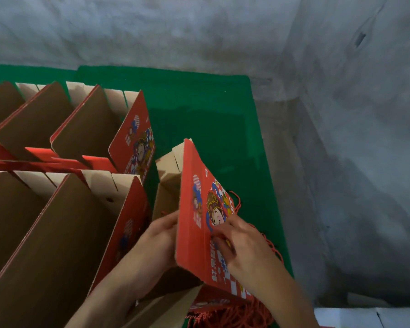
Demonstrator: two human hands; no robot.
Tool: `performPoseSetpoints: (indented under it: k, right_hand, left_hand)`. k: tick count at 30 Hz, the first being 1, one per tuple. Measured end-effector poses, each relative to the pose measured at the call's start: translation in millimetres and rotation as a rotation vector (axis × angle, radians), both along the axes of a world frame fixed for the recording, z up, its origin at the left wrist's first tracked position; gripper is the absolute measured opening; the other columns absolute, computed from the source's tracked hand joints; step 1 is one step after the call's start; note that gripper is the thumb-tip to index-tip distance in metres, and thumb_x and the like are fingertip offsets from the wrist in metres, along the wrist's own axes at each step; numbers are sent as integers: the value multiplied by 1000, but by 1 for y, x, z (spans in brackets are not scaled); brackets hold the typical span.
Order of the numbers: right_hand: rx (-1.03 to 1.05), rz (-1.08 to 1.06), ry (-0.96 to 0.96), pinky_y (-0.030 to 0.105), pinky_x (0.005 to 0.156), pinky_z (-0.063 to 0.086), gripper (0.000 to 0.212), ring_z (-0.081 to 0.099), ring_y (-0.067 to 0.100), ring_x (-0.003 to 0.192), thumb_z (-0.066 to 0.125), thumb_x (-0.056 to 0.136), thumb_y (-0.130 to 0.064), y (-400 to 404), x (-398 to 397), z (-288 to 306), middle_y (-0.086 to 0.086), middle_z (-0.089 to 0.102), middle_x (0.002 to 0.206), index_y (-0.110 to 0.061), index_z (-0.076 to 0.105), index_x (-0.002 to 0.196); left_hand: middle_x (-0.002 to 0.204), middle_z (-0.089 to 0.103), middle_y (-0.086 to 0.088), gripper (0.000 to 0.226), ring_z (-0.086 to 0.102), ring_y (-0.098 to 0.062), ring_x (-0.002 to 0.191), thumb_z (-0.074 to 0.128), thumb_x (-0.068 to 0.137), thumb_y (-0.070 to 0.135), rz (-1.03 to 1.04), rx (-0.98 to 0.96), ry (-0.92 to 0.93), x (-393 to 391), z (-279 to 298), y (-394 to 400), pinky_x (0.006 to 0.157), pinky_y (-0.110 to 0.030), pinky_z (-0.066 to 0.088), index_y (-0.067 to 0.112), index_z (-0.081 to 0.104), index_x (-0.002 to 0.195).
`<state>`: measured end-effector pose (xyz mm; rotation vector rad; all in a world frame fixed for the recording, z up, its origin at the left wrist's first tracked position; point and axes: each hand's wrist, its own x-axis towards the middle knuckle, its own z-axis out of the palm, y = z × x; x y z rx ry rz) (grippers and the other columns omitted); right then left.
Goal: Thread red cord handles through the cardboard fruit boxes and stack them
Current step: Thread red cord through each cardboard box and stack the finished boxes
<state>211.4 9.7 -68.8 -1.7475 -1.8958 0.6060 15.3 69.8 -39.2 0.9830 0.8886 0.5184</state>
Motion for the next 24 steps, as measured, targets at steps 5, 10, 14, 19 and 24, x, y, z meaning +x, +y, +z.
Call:
performPoseSetpoints:
  k: [5,10,14,19,24]
  right_hand:
    - [44,9,-45,36,90,54,24,63,19,103,54,107,-23,2,-4,1,0,62,114,-13,73,118]
    - [47,-106,87,24,99,50,25,60,7,108,57,106,-20,-6,-9,-12,-5,63,116,-16,72,126]
    - [22,-75,235,10,103,41,36,48,-9,123,56,104,-39,-17,-8,-23,-29,47,130,-45,54,139]
    - [-79,38,478,31,114,39,96,26,1,152,79,81,-64,-23,1,-43,-23,18,164,-47,25,159]
    - [135,-195,265,25,120,31,99,28,2,151,73,78,-77,1,0,-61,-17,29,163,-36,33,158]
  left_hand:
    - [113,74,10,45,71,-7,105,57,101,8,-109,394,326,11,4,1,86,-25,60,37,58,136]
    - [114,73,14,47,69,-4,108,65,98,18,-165,579,429,18,-5,5,95,-32,57,45,56,136]
    - [107,66,37,46,65,10,101,65,97,26,-181,731,479,20,-7,10,88,-16,56,68,55,114]
    - [102,61,14,73,62,-5,94,46,100,14,-205,747,667,34,-5,21,93,-29,54,69,24,143]
    - [127,65,16,51,62,-5,116,47,104,21,-206,790,589,58,7,35,105,-33,50,51,43,146]
